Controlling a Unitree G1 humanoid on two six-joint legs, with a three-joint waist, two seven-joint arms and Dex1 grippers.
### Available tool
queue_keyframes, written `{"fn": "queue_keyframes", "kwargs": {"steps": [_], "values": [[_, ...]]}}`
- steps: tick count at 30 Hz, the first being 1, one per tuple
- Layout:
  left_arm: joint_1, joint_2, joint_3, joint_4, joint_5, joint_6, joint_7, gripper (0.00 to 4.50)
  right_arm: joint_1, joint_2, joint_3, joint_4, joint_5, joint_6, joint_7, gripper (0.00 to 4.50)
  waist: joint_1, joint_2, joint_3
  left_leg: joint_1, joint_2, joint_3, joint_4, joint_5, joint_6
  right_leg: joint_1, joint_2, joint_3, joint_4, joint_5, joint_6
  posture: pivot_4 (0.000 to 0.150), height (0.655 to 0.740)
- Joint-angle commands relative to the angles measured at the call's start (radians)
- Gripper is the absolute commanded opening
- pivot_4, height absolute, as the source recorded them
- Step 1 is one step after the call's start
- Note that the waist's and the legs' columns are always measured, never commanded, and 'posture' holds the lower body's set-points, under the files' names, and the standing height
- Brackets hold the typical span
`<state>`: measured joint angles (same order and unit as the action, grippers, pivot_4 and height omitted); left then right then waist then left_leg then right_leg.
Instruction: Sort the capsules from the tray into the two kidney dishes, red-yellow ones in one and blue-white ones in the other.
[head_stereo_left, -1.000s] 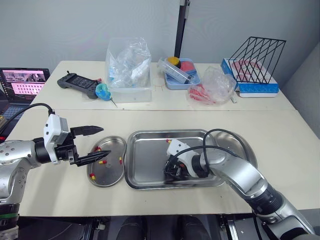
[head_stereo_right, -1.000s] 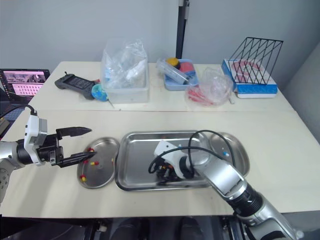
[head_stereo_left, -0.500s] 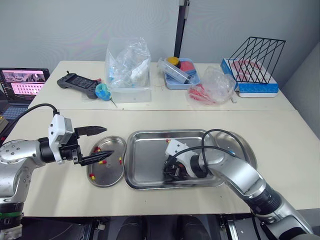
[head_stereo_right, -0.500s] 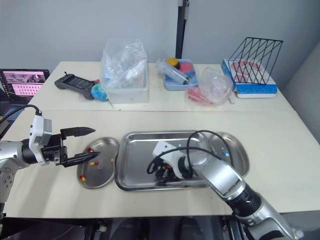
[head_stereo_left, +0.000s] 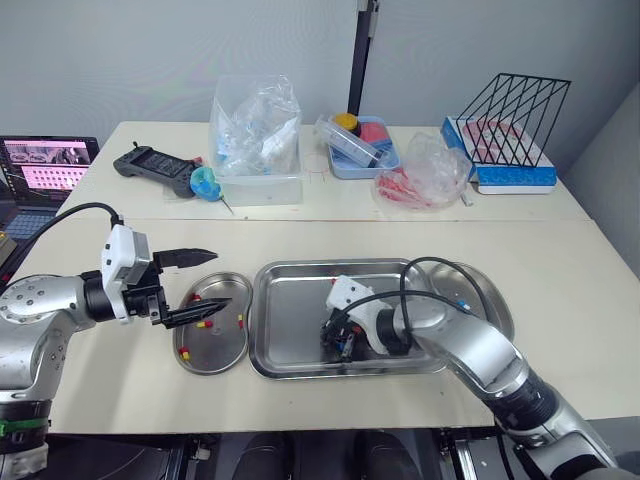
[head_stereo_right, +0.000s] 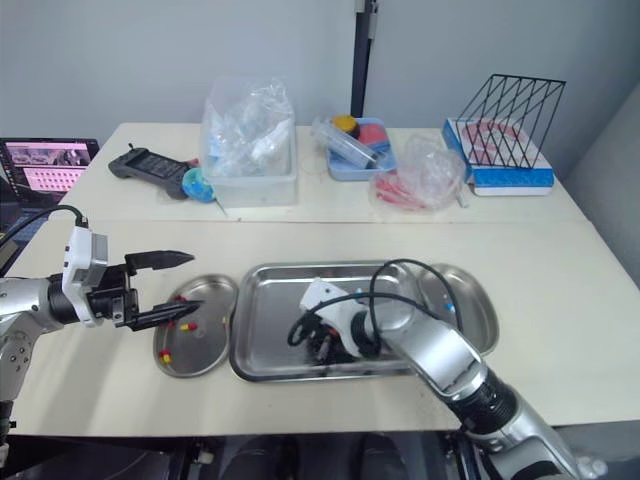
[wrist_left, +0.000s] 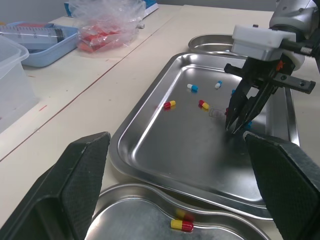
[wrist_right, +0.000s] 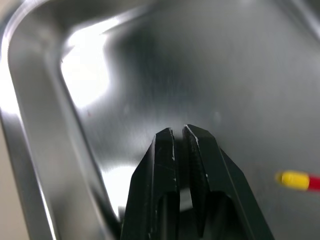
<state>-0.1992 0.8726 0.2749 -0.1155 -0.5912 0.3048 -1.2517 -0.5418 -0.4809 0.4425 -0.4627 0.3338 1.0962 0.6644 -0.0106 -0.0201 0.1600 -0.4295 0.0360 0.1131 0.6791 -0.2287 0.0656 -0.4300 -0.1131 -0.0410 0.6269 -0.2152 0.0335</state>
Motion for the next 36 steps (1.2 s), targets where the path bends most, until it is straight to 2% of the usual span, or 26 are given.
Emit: {"fn": "queue_keyframes", "kwargs": {"steps": [1,3,6,13,21,36], "values": [[-0.023,0.001,0.004,-0.002,-0.003,-0.017,-0.004,4.5,-0.04,-0.018,-0.08,-0.046,0.063,-0.002,0.053,0.4,0.001,0.0,0.0,0.0,0.0,0.0,0.0,0.0,0.0,0.0,0.0,0.0,0.0,0.0,0.0,0.15,0.74],[-0.024,-0.001,0.001,-0.001,-0.003,-0.018,-0.005,4.5,-0.042,-0.058,-0.116,-0.063,0.102,-0.005,0.099,0.4,0.003,0.0,0.0,0.0,0.0,0.0,0.0,0.0,0.0,0.0,0.0,0.0,0.0,0.0,0.0,0.15,0.74],[-0.025,-0.001,0.0,0.0,-0.003,-0.02,-0.007,4.5,-0.027,-0.109,-0.152,-0.105,0.158,-0.001,0.147,1.13,0.004,0.0,0.0,0.0,0.0,0.0,0.0,0.0,0.0,0.0,0.0,0.0,-0.001,0.0,0.0,0.15,0.74],[-0.042,-0.001,-0.014,0.019,0.003,-0.024,-0.014,4.5,0.05,-0.255,-0.126,-0.114,0.097,-0.115,0.186,3.54,0.005,0.0,0.0,0.0,0.0,0.0,0.0,0.0,0.001,0.0,0.0,0.0,-0.001,0.0,0.0,0.15,0.74],[-0.057,-0.001,-0.023,0.037,0.008,-0.032,-0.026,4.5,0.114,-0.23,-0.137,-0.134,0.156,-0.025,0.148,3.54,0.004,-0.001,0.0,0.0,0.0,0.0,0.0,0.0,0.001,0.0,0.0,0.0,-0.001,0.0,0.0,0.15,0.74],[-0.068,-0.003,-0.019,0.044,0.012,-0.034,-0.018,4.5,0.103,-0.168,-0.182,-0.114,0.222,0.119,0.047,3.54,0.007,-0.001,0.0,0.0,0.0,0.0,0.0,0.0,0.001,0.0,0.0,0.0,-0.001,0.0,0.0,0.15,0.74]]}}
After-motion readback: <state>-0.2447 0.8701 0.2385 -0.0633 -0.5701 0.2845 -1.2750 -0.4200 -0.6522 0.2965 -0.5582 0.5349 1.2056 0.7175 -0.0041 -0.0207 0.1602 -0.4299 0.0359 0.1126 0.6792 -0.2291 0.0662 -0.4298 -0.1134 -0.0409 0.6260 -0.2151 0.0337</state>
